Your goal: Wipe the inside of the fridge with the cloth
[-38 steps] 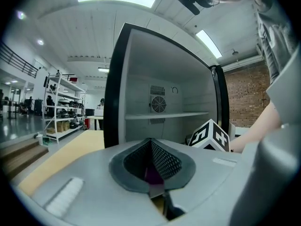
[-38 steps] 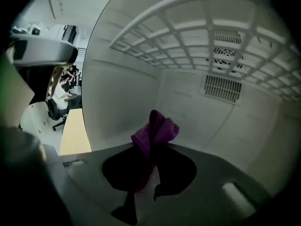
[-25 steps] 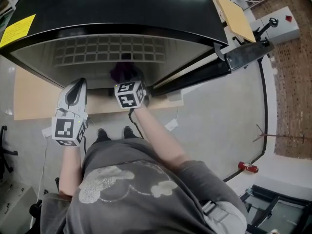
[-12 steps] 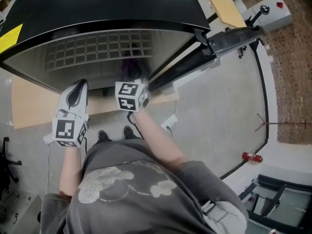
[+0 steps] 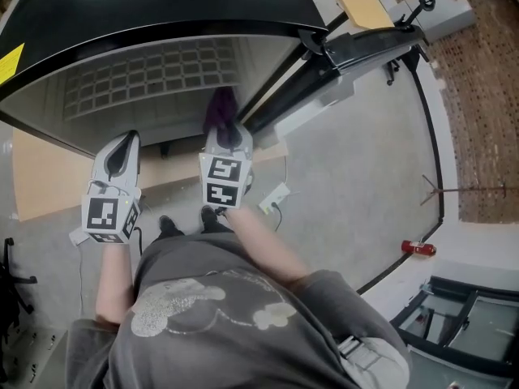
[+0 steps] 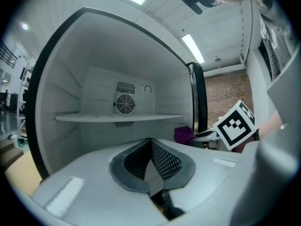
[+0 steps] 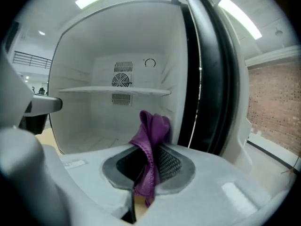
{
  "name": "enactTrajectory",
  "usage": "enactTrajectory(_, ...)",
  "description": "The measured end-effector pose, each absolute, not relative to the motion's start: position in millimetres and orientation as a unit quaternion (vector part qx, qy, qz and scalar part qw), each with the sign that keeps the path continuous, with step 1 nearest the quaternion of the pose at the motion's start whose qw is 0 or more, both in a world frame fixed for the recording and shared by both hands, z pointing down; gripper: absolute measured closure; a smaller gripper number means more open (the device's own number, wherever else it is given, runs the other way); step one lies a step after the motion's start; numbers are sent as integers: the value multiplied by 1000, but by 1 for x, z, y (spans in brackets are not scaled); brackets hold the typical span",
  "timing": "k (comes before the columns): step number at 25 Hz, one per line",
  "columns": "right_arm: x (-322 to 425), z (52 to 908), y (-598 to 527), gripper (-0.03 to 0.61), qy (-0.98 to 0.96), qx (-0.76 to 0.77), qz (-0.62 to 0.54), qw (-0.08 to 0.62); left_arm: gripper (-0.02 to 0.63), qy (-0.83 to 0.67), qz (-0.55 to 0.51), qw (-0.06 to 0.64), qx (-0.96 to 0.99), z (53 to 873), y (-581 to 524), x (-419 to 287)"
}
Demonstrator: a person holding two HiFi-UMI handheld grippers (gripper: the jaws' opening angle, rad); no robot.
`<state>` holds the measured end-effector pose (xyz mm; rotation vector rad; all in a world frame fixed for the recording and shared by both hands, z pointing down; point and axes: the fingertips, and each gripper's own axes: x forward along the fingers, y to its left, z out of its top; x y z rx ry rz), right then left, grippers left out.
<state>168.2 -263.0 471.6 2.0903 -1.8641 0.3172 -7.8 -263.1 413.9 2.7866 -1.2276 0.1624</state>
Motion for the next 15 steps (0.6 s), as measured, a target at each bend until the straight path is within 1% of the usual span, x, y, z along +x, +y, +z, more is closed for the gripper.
enactTrajectory(4, 156, 461, -242, 535, -684, 707, 112, 140, 597, -410, 57, 48, 909, 413, -256, -3)
enactTrajectory(8, 132, 447, -232, 535, -748, 649, 78, 112, 597, -432, 63, 39, 899, 409, -245, 3)
enactTrajectory(12, 110, 442, -219, 535, -799, 590, 51, 104, 595, -448, 75, 26, 890, 402, -220, 10)
enactTrajectory(15, 101, 442, -211, 535, -822, 559, 33, 105, 597, -460, 75, 33, 884, 396, -203, 11)
